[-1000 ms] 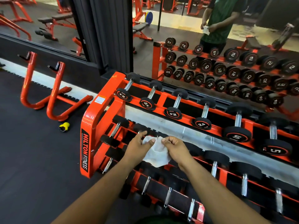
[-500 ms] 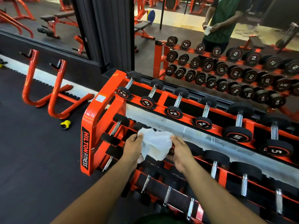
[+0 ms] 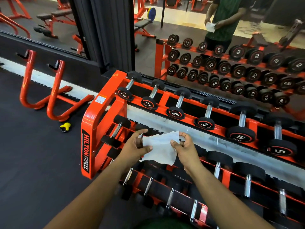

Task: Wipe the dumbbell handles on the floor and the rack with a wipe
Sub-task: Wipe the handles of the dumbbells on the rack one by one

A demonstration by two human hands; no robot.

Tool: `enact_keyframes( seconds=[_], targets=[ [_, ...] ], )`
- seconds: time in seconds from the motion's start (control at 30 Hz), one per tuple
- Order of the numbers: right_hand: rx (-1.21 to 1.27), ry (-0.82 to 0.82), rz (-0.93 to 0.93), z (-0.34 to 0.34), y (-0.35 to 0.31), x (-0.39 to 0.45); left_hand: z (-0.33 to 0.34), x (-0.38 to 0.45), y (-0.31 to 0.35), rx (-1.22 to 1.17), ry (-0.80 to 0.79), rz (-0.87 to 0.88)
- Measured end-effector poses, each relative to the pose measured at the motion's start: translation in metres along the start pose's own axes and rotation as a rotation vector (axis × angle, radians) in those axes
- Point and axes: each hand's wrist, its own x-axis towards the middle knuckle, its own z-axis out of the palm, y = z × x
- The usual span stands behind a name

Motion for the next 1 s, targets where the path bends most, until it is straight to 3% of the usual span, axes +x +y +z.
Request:
enact_keyframes(
  seconds=[0.2, 0.4, 0.5, 0.53, 0.6, 0.67, 0.73, 0.8, 0.9, 1.0],
  targets=[
    [-0.117, 0.067, -0.058, -0.008, -0.002, 0.006, 0.0, 0.008, -0.002, 0.636, 0.102, 0.099],
    [-0.355, 0.118, -0.1, -0.015, -0.003, 0.011, -0.003, 0.014, -0.001, 0.732, 0.136, 0.28],
    [-0.731, 0.219, -0.407, -0.016, -0.004, 0.008, -0.001, 0.014, 0.009, 0.682, 0.035, 0.272],
    [-0.82, 0.183, -0.551, -0.014, -0.006, 0.008, 0.0, 0.013, 0.015, 0.684, -0.01, 0.266],
    [-0.937, -0.084, -0.732, -0.008, -0.016, 0.008, 0.002, 0.015, 0.024, 0.715, -0.092, 0.292],
    [-0.96, -0.41, -0.671, -0.001, -0.026, 0.011, 0.003, 0.018, 0.029, 0.718, -0.153, 0.306],
    [-0.966, -0.524, -0.543, 0.005, -0.031, 0.012, 0.0, 0.022, 0.033, 0.662, -0.163, 0.258],
    [-0.899, -0.483, -0.445, 0.006, -0.028, 0.013, -0.005, 0.025, 0.035, 0.625, -0.12, 0.238],
    [-0.548, -0.401, -0.235, 0.003, -0.02, 0.01, -0.009, 0.026, 0.034, 0.435, 0.048, 0.203],
    [-0.165, -0.318, 0.026, 0.004, -0.017, 0.005, 0.001, 0.015, 0.024, 0.126, 0.128, 0.006]
  ],
)
